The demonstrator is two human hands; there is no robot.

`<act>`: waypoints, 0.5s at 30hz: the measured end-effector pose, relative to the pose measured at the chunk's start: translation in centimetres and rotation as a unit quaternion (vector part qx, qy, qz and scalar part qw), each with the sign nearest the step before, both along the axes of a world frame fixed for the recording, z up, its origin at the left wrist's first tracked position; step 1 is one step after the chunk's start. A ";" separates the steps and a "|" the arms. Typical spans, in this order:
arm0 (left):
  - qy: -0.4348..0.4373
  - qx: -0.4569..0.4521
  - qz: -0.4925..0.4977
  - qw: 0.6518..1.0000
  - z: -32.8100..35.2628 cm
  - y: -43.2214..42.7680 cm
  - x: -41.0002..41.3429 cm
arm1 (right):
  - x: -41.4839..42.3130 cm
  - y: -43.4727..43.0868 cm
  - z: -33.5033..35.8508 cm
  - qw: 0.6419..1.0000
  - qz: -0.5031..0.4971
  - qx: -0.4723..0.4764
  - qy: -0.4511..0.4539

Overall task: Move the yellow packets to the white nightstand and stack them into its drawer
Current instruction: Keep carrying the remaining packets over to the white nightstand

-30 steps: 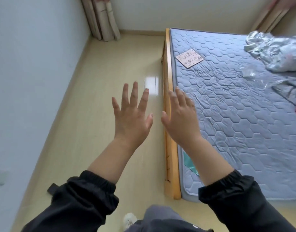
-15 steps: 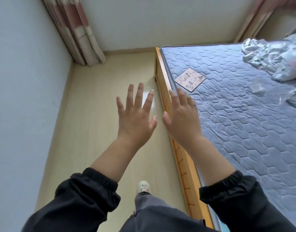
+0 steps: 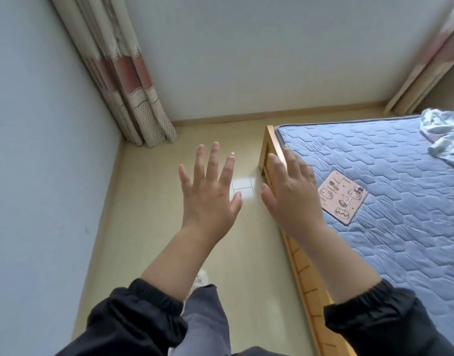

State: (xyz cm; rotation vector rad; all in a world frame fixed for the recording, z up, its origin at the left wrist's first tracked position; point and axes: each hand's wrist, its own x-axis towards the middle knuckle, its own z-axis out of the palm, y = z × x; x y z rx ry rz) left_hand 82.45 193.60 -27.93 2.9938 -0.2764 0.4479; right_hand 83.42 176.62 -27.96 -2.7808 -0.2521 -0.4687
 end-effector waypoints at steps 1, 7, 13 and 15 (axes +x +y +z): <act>-0.004 -0.005 -0.002 1.000 0.1 1.5 3.1 | 3.0 1.3 0.1 1.000 -0.004 -0.002 -0.002; -0.011 0.000 -0.031 0.999 2.8 7.3 21.1 | 19.2 6.8 2.9 0.999 -0.041 -0.001 -0.015; -0.027 -0.006 -0.080 0.996 3.9 5.2 36.1 | 31.7 6.3 4.3 0.996 -0.090 0.013 -0.022; -0.025 -0.003 -0.096 0.995 3.1 3.6 40.8 | 36.2 5.4 3.9 0.994 -0.106 0.018 -0.024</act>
